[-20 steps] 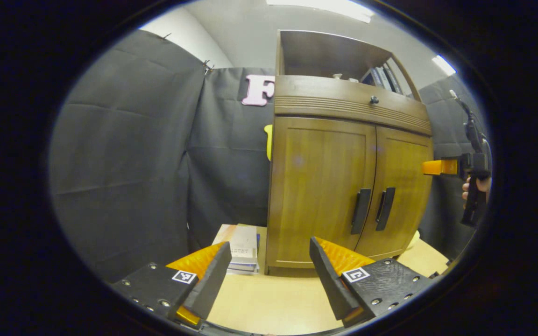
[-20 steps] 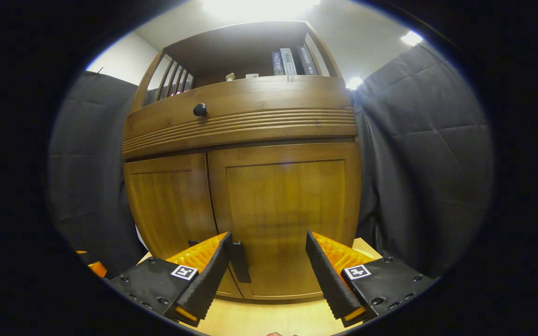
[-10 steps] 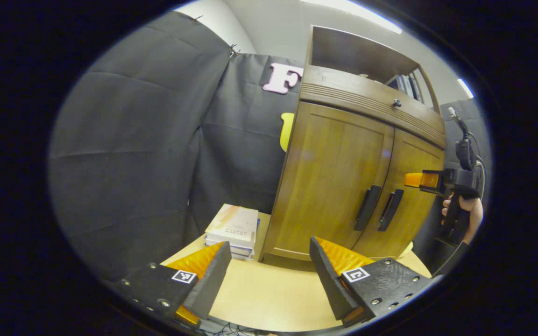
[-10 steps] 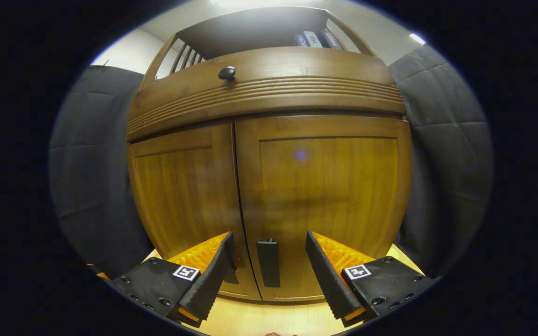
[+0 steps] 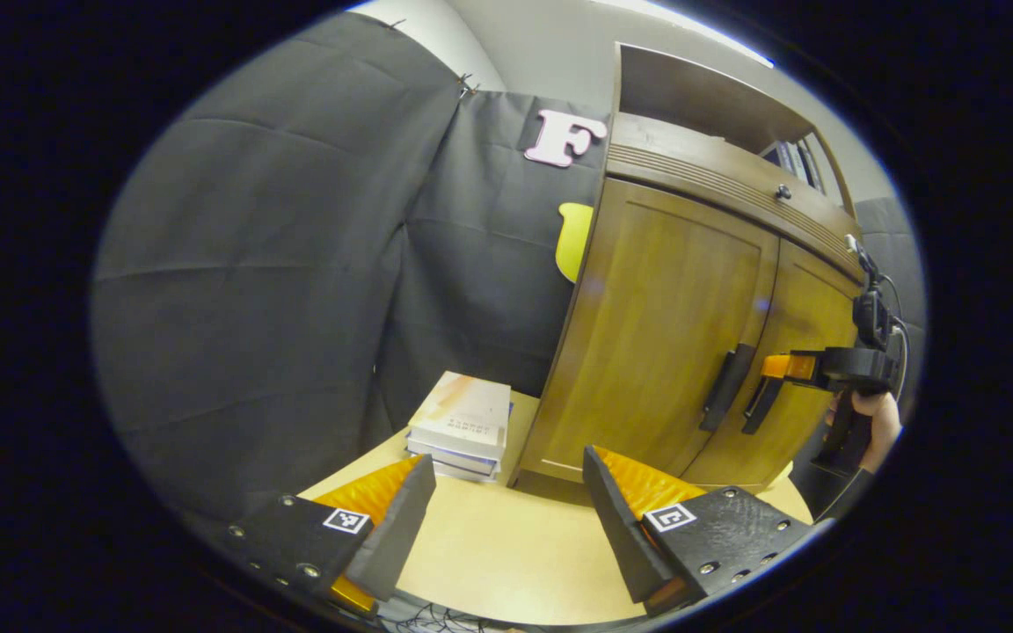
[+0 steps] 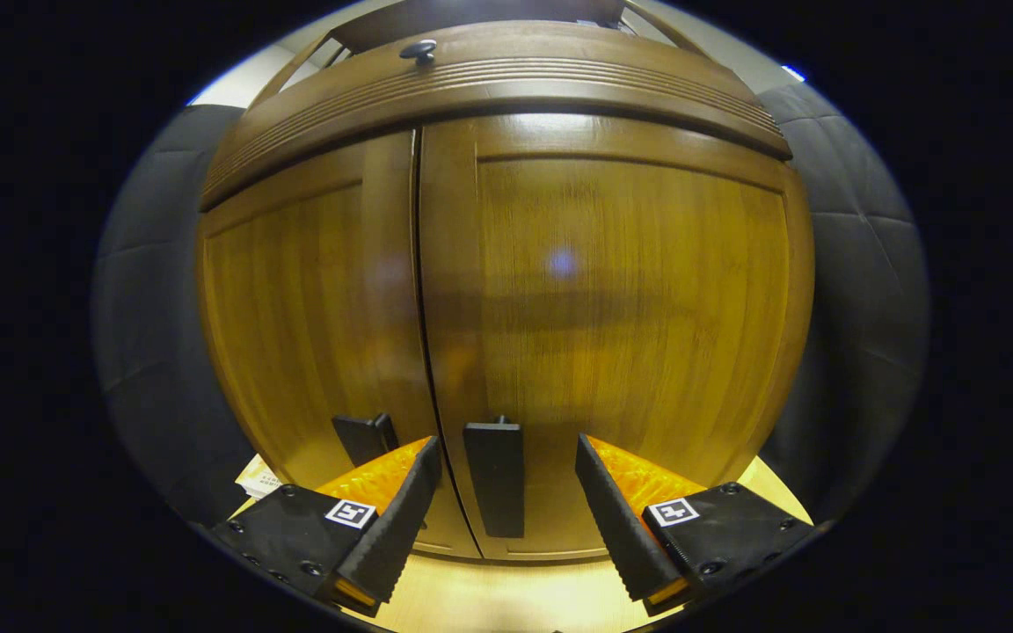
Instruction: Open the right door of the double-door shoe cabinet with the right hand, and open the left door with the left hand.
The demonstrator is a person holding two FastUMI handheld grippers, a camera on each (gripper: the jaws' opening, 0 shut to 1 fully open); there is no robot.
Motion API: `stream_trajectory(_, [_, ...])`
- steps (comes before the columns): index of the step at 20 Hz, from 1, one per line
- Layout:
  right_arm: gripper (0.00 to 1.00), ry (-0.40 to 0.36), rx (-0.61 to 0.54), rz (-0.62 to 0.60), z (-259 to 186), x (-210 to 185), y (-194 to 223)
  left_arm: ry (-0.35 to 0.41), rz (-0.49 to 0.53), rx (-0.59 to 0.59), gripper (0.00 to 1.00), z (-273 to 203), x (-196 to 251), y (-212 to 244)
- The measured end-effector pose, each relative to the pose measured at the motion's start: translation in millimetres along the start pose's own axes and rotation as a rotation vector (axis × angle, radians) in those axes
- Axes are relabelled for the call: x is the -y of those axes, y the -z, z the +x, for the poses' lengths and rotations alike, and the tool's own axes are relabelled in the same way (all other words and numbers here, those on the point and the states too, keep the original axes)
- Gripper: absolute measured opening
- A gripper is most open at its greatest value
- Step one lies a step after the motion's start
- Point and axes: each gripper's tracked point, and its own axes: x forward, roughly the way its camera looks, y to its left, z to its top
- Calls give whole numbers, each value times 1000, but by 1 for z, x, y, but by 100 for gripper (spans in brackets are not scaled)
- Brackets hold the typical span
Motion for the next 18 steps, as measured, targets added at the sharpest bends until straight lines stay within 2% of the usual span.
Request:
stream_trajectory(2, [92, 2, -12, -6, 1, 2, -3, 2, 6, -1, 98, -2, 0, -1])
stream_trajectory(4, [82, 9, -23, -4, 7, 5, -3, 6, 14, 1, 97, -3, 1, -2])
stream_trajectory(7, [58, -17, -44, -7, 12, -7, -1, 19, 32, 0, 98, -1, 3, -6])
stream_trajectory(9, [42, 0, -26, -29, 12, -2, 1, 25, 49, -5, 98, 0, 3, -6])
stream_trajectory(10, [42, -1, -19, -40, 12, 1, -2, 27, 58, -6, 97, 0, 3, -6])
stream_trajectory(16, [20, -30, -27, -11, 19, 2, 5, 61, 108, 13, 97, -1, 8, -15])
stream_trajectory(18, [20, -40, -27, -10, 15, 2, 5, 79, 121, 25, 97, 0, 11, -17])
